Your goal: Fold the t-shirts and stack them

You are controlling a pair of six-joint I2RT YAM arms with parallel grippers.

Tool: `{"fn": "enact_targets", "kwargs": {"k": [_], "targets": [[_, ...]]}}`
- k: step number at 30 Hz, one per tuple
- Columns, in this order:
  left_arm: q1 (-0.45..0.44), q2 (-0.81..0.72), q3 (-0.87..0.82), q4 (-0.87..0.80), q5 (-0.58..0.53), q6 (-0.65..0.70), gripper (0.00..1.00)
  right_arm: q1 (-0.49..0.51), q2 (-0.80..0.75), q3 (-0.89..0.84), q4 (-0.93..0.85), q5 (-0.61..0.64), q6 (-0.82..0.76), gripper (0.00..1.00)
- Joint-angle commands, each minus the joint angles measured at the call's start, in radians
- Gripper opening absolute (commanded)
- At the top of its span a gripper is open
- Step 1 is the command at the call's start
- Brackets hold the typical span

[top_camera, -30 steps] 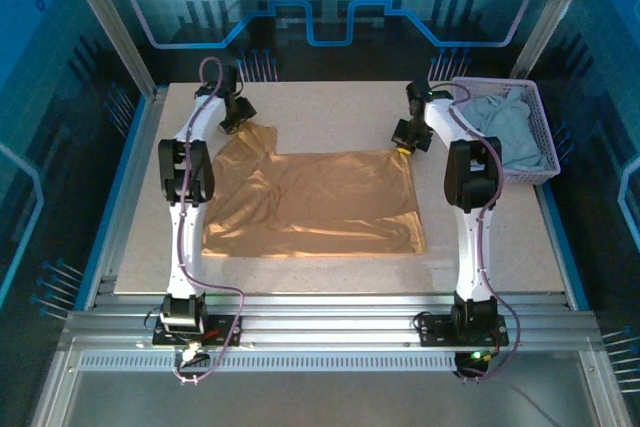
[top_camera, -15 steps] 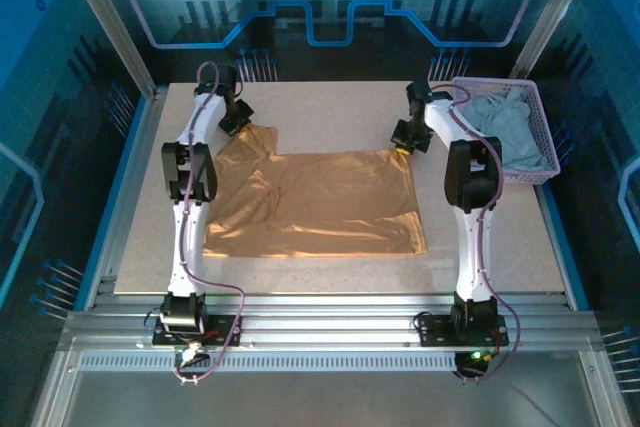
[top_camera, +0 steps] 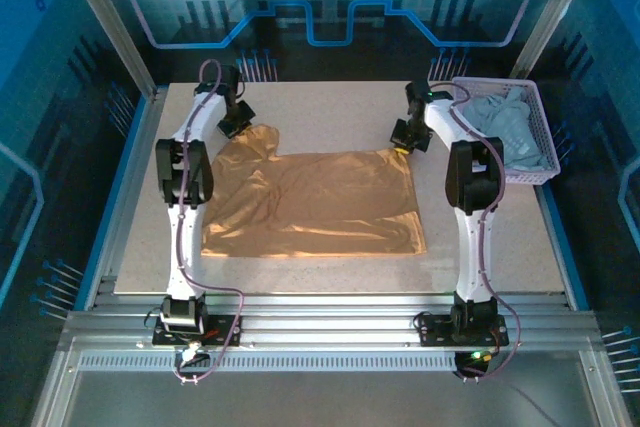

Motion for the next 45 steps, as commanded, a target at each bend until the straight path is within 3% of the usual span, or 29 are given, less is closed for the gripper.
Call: {"fn": "enact_targets", "kwargs": {"k": [1, 13, 24, 30, 45], "targets": [[-0.006, -0.162, -0.099, 0.080, -0.020, 0.048, 0.00, 0.017, -0.088, -0.031, 0.023, 0.016, -0.045, 0.00], [-0.005, -0.626, -0.617, 0.118, -0.027, 0.064, 0.00, 0.027, -0.321, -0.330, 0.130, 0.047, -0.069, 0.00], [-0.007, -1.113, -1.135, 0.034, -0.120, -0.111, 0.00, 0.022, -0.533, -0.681, 0.176, 0.060, -0.013, 0.00], [-0.007, -1.192, -1.234, -0.009, -0.137, -0.172, 0.00, 0.019, -0.554, -0.769, 0.188, 0.061, -0.016, 0.00], [-0.009, -1.231, -1.262, -0.100, -0.203, -0.210, 0.00, 0.042, -0.664, -0.849, 0.159, 0.101, -0.038, 0.00]]}}
